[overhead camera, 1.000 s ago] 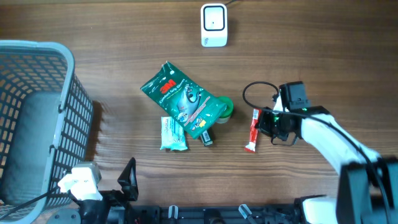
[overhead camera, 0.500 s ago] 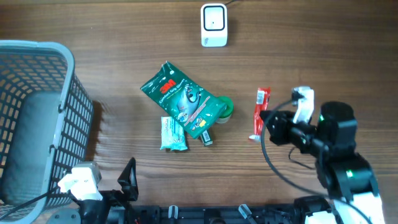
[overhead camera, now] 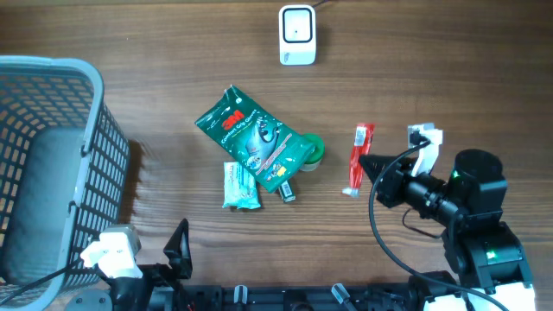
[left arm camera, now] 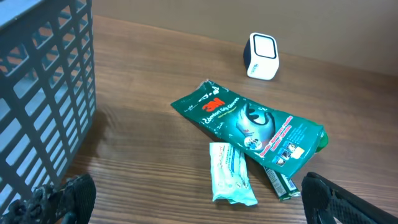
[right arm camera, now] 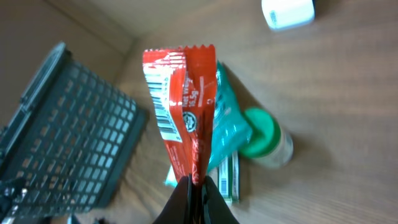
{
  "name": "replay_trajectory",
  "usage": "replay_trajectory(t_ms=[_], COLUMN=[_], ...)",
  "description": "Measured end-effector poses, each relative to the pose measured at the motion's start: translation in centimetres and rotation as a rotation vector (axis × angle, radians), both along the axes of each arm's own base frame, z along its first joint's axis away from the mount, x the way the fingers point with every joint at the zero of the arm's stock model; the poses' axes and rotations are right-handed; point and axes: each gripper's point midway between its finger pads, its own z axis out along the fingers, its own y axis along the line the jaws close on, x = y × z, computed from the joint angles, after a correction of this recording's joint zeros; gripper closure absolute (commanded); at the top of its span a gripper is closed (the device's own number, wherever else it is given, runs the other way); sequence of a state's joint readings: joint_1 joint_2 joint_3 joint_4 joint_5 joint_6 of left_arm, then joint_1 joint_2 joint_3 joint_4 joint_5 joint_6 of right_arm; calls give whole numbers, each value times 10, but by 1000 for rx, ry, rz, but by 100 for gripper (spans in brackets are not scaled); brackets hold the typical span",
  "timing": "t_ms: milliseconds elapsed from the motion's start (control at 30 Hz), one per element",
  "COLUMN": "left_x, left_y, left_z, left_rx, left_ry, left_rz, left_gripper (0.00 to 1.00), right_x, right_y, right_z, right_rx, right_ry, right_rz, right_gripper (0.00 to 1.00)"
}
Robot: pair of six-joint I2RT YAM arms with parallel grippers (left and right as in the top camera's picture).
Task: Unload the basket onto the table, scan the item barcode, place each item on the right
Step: 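Lift the red stick and carry it to the scanner with right gripper, then hold the red stick's barcode in front of the scanner window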
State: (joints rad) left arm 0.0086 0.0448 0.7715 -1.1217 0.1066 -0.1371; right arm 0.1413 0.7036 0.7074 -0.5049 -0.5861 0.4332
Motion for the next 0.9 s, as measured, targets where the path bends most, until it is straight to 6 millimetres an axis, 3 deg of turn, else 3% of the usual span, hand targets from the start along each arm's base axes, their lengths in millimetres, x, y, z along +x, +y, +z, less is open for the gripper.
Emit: replay_trajectory(t_ms=[67, 200, 333, 433, 533, 567, 667, 700, 800, 900], left_x=[0, 0, 0, 0, 0, 0, 0, 0, 0, 0], left_y=[0, 0, 0, 0, 0, 0, 0, 0, 0, 0], left_z=[0, 0, 0, 0, 0, -1, -1, 0, -1, -1], left_rx=[0, 0, 0, 0, 0, 0, 0, 0, 0, 0], left_ry=[1, 2, 2, 2, 1, 3, 3, 3, 3, 4], left_rz=[0, 0, 0, 0, 0, 0, 0, 0, 0, 0], left_gripper=[0, 0, 0, 0, 0, 0, 0, 0, 0, 0], right_x=[12, 55, 98, 137, 192, 214, 254, 266, 287, 301], right_y=[-5, -24, -44, -49, -50, -37, -20, -10, 18, 34], right_z=[8, 13, -13, -19, -6, -5, -9, -20, -43, -51], right_rx=[-12, -64, -188, -332, -528, -549, -693, -753, -915, -1046], right_ry=[-53, -132, -93, -95, -179, -213, -305, -327, -450, -571], right_rz=[-44, -189, -319, -395, -506, -498, -495, -477, -423, -426], right_gripper=[95, 95, 96, 96, 96, 96, 96, 96, 95, 96])
